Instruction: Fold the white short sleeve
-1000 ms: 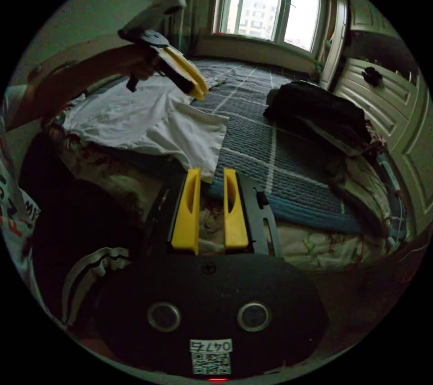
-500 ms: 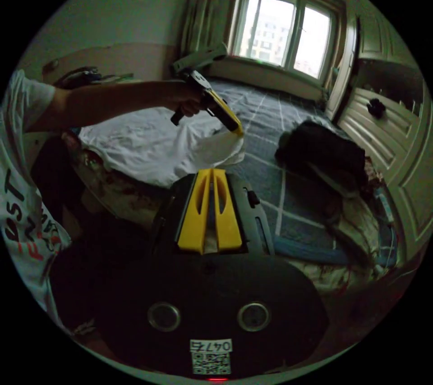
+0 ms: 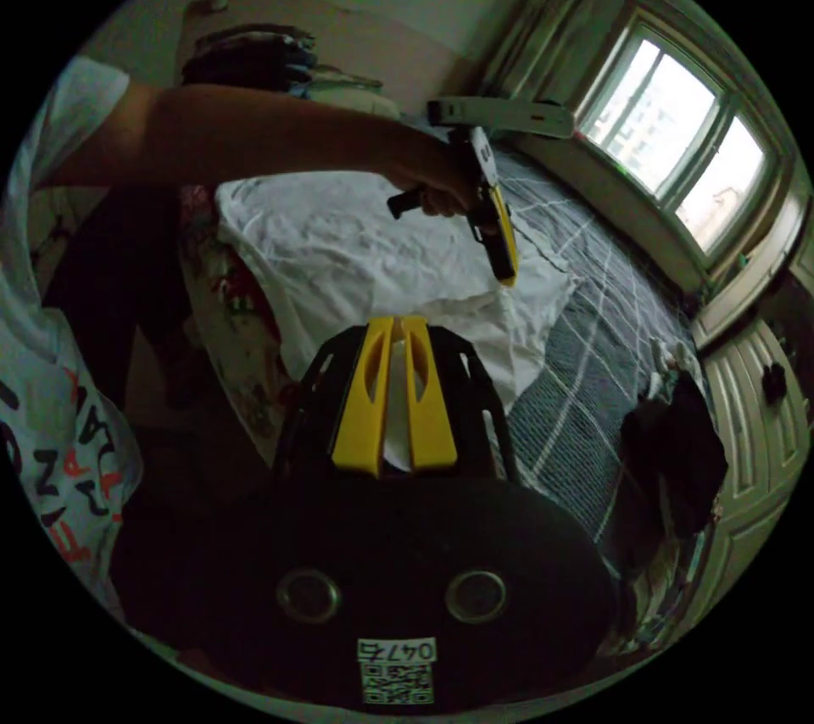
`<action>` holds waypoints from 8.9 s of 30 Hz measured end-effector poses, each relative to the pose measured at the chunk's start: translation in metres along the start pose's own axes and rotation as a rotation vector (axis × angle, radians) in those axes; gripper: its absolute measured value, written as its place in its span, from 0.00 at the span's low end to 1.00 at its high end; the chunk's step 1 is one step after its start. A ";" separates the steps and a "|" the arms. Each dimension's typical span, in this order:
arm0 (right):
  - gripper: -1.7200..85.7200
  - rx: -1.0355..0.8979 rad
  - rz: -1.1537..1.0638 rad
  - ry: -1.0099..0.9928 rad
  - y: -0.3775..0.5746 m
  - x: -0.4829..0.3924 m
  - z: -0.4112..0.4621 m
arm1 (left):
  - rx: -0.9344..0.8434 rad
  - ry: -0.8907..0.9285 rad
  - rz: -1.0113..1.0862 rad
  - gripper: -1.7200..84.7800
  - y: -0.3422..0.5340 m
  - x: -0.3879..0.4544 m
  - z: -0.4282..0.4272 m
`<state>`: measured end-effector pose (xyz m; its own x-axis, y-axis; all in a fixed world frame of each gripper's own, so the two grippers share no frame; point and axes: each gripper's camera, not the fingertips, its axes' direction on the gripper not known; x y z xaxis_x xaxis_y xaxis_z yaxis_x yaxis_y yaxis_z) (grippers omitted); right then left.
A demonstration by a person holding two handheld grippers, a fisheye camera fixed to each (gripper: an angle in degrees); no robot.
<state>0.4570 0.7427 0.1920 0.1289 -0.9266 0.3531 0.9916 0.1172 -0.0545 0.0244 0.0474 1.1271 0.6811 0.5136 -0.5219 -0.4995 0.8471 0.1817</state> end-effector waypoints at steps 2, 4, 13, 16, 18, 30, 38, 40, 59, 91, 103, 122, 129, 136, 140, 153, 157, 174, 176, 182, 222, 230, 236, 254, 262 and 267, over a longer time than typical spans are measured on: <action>0.10 0.016 -0.011 -0.093 -0.011 0.002 0.009 | 0.018 -0.041 -0.055 0.02 0.019 -0.009 -0.009; 0.12 0.066 -0.022 -0.192 -0.027 0.008 0.007 | 0.059 -0.069 -0.125 0.03 0.035 -0.015 -0.022; 0.02 0.110 0.015 -0.031 -0.078 0.152 0.038 | 0.064 -0.062 0.024 0.06 0.104 0.109 -0.052; 0.02 -0.047 -0.151 -0.222 -0.116 0.159 0.114 | 0.020 -0.102 -0.018 0.06 0.125 0.133 -0.036; 0.02 -0.079 -0.201 -0.250 -0.133 0.153 0.143 | 0.026 -0.065 -0.049 0.06 0.139 0.139 -0.032; 0.02 -0.162 -0.023 -0.301 -0.231 0.193 0.233 | -0.018 0.057 -0.211 0.04 0.251 0.124 -0.033; 0.01 -0.089 0.061 -0.121 -0.227 0.210 0.172 | 0.208 0.103 -0.115 0.02 0.280 0.144 -0.067; 0.01 -0.130 0.074 -0.175 -0.244 0.217 0.200 | 0.176 0.037 -0.134 0.02 0.280 0.149 -0.051; 0.05 0.130 -0.081 -0.329 -0.504 0.130 0.255 | 0.198 -0.602 -1.044 0.10 0.702 0.042 -0.221; 0.02 0.028 -0.590 -0.754 -0.957 -0.099 0.479 | 0.355 -0.434 -1.313 0.01 0.977 -0.037 -0.229; 0.07 0.014 -0.449 -0.804 -0.855 0.034 0.450 | 0.167 -0.298 -0.912 0.01 0.850 -0.007 -0.154; 0.03 -0.173 -0.512 -0.502 -0.782 -0.042 0.381 | 0.026 -0.179 -0.982 0.01 0.870 -0.030 -0.096; 0.03 -0.003 -0.332 -0.548 -0.741 -0.017 0.306 | 0.058 -0.268 -0.867 0.01 0.865 -0.011 -0.108; 0.02 0.014 -0.410 -0.546 -0.651 -0.087 0.222 | -0.025 -0.211 -0.934 0.01 0.879 -0.032 -0.088; 0.02 -0.107 -0.417 -0.487 -0.620 -0.110 0.230 | 0.002 -0.187 -0.959 0.01 0.887 -0.037 -0.089; 0.01 0.110 -0.356 -0.369 -0.539 -0.141 0.125 | 0.031 -0.418 -0.954 0.01 0.883 -0.029 -0.107; 0.01 -0.063 -0.399 -0.418 -0.519 -0.152 0.143 | -0.009 -0.413 -1.034 0.01 0.896 -0.043 -0.108; 0.07 0.062 0.255 0.075 -0.220 -0.016 -0.061 | 0.180 -0.063 -1.113 0.11 0.946 -0.058 -0.089; 0.08 0.032 0.303 0.080 -0.205 -0.010 -0.059 | 0.163 -0.077 -1.136 0.11 0.941 -0.058 -0.083; 0.09 -0.101 -0.005 0.139 -0.205 -0.030 -0.018 | 0.115 -0.136 -1.100 0.04 0.922 -0.057 -0.083; 0.15 -0.167 0.179 -0.075 -0.758 0.138 0.663 | 0.214 -0.150 -0.911 0.01 0.787 -0.045 -0.095; 0.02 -0.167 0.108 -0.016 -0.729 0.175 0.738 | 0.415 0.064 -0.873 0.01 0.743 -0.048 -0.097; 0.02 0.008 0.210 -0.238 -0.666 0.286 0.726 | 0.480 0.211 -0.748 0.01 0.646 -0.040 -0.097; 0.02 0.107 0.463 -0.422 -0.300 0.540 0.782 | 0.146 0.225 -0.460 0.01 0.353 0.048 0.017; 0.03 0.287 0.509 -0.441 -0.249 0.565 0.797 | 0.131 0.224 -0.422 0.01 0.311 0.045 0.027; 0.11 -0.041 0.639 -0.233 -0.231 0.576 0.828 | 0.041 0.303 -0.466 0.04 0.294 0.031 0.061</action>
<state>0.3100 0.4778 1.1807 0.6921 -0.5785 0.4317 0.7198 0.5976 -0.3532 -0.0683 0.3204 1.2151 0.6378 0.0260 -0.7698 -0.1565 0.9830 -0.0964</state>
